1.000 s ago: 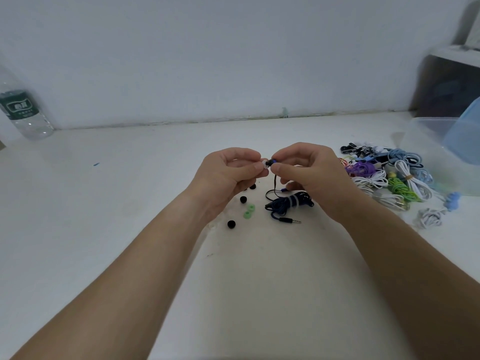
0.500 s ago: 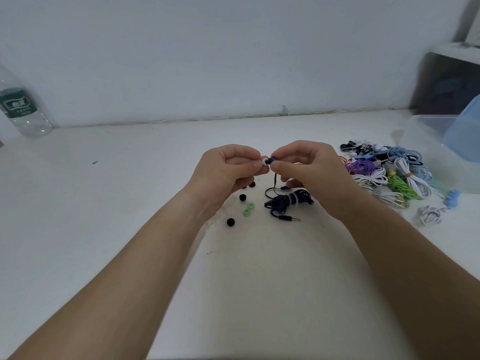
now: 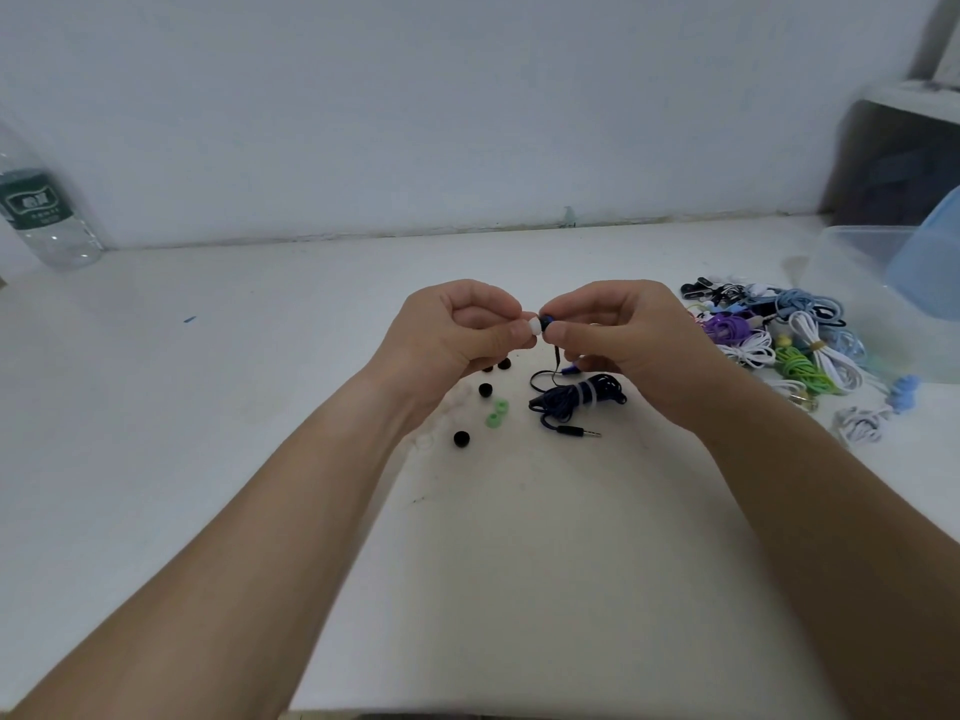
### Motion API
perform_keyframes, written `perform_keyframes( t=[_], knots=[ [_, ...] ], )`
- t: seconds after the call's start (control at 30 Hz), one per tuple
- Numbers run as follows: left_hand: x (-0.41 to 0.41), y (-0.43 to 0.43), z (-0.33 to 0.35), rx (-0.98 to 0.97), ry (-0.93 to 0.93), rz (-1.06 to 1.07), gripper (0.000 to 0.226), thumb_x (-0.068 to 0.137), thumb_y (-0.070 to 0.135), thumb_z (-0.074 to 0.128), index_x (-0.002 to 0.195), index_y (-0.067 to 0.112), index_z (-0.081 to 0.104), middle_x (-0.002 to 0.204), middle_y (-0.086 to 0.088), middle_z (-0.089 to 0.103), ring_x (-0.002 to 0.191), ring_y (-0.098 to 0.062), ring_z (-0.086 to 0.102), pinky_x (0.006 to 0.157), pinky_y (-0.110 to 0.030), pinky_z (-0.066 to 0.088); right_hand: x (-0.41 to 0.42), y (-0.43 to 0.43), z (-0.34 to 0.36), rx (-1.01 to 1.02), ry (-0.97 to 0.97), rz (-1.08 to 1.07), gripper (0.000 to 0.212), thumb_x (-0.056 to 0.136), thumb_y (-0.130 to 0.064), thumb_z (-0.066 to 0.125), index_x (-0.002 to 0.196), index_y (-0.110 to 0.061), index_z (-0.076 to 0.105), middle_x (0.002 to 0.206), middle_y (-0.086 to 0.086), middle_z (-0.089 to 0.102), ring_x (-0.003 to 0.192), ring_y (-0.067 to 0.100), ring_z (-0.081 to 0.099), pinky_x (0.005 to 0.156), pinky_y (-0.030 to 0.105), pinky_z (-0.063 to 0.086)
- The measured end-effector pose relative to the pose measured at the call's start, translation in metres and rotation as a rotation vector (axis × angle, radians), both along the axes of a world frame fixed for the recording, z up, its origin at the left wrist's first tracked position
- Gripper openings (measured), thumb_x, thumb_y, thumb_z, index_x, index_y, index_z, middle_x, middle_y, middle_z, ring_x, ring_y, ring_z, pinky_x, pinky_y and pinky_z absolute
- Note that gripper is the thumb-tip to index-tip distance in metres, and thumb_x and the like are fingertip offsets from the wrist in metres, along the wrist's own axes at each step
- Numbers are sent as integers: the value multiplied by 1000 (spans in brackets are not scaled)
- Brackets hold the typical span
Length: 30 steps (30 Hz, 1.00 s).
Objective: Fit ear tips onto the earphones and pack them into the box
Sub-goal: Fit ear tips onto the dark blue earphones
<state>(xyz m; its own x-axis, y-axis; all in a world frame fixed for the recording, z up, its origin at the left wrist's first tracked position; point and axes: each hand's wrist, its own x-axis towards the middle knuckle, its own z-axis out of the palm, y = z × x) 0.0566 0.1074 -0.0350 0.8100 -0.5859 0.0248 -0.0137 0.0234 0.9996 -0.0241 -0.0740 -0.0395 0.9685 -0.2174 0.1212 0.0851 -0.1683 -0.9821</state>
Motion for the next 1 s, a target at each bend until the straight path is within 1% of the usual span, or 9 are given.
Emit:
perform_keyframes(
  t=[0.07, 0.2, 0.33, 0.53, 0.6, 0.73, 0.83, 0.9, 1.0],
  knots=[
    [0, 1, 0, 7, -15, -18, 18, 81, 3, 79, 87, 14, 65, 89, -5, 78, 87, -21, 74, 79, -29, 52, -1, -1, 1, 7, 5, 30, 12, 85, -4, 74, 93, -14, 76, 81, 4, 74, 69, 15, 63, 65, 24, 55],
    [0, 2, 0, 22, -32, -48, 19, 81, 2, 79, 84, 15, 65, 93, -9, 78, 87, -23, 71, 78, -29, 51, -4, -2, 3, 7, 6, 81, 14, 84, -3, 74, 91, -15, 76, 79, 4, 73, 68, 15, 63, 65, 23, 55],
    [0, 3, 0, 33, -41, -57, 20, 81, 1, 78, 82, 15, 65, 92, -10, 78, 87, -25, 69, 81, -33, 50, -4, -3, 3, 7, -6, 89, 16, 84, -1, 74, 88, -17, 76, 82, 9, 73, 71, 19, 63, 66, 24, 56],
    [0, 2, -2, 44, -57, -38, 19, 81, 2, 79, 85, 14, 65, 95, -11, 78, 89, -27, 67, 84, -38, 49, -3, -2, 1, -18, -25, 73, 14, 83, -2, 76, 88, -15, 75, 84, 10, 73, 75, 23, 62, 67, 25, 56],
    [0, 2, -2, 44, -63, -31, 19, 80, 3, 80, 85, 14, 65, 95, -11, 78, 89, -27, 68, 84, -38, 50, -3, -2, 1, -24, -33, 64, 12, 83, -3, 76, 89, -14, 75, 86, 13, 73, 76, 24, 61, 67, 25, 55],
    [1, 2, -2, 41, -73, -22, 18, 81, 2, 79, 85, 14, 65, 96, -10, 78, 88, -25, 71, 79, -34, 51, -3, 0, 1, -34, -42, 48, 11, 83, -4, 77, 89, -12, 74, 85, 17, 73, 75, 24, 60, 65, 25, 54],
    [1, 2, -3, 35, -67, -19, 18, 81, 3, 79, 86, 13, 65, 96, -11, 78, 88, -26, 70, 80, -35, 50, -3, 1, 0, -34, -45, 41, 11, 83, -3, 77, 89, -12, 74, 91, 23, 73, 76, 25, 61, 66, 26, 54],
    [1, 2, -4, 34, -61, -19, 18, 81, 3, 80, 87, 12, 66, 96, -12, 78, 88, -27, 69, 82, -37, 50, -3, 0, 0, -35, -44, 40, 11, 83, -4, 77, 88, -13, 75, 90, 21, 74, 76, 25, 61, 67, 27, 55],
    [1, 2, -4, 19, -33, -33, 17, 82, 3, 78, 89, 12, 65, 98, -12, 77, 90, -26, 71, 83, -36, 50, -2, -1, 1, -10, -36, 52, 12, 83, -4, 77, 88, -15, 75, 84, 10, 75, 74, 23, 61, 66, 27, 55]
  ],
)
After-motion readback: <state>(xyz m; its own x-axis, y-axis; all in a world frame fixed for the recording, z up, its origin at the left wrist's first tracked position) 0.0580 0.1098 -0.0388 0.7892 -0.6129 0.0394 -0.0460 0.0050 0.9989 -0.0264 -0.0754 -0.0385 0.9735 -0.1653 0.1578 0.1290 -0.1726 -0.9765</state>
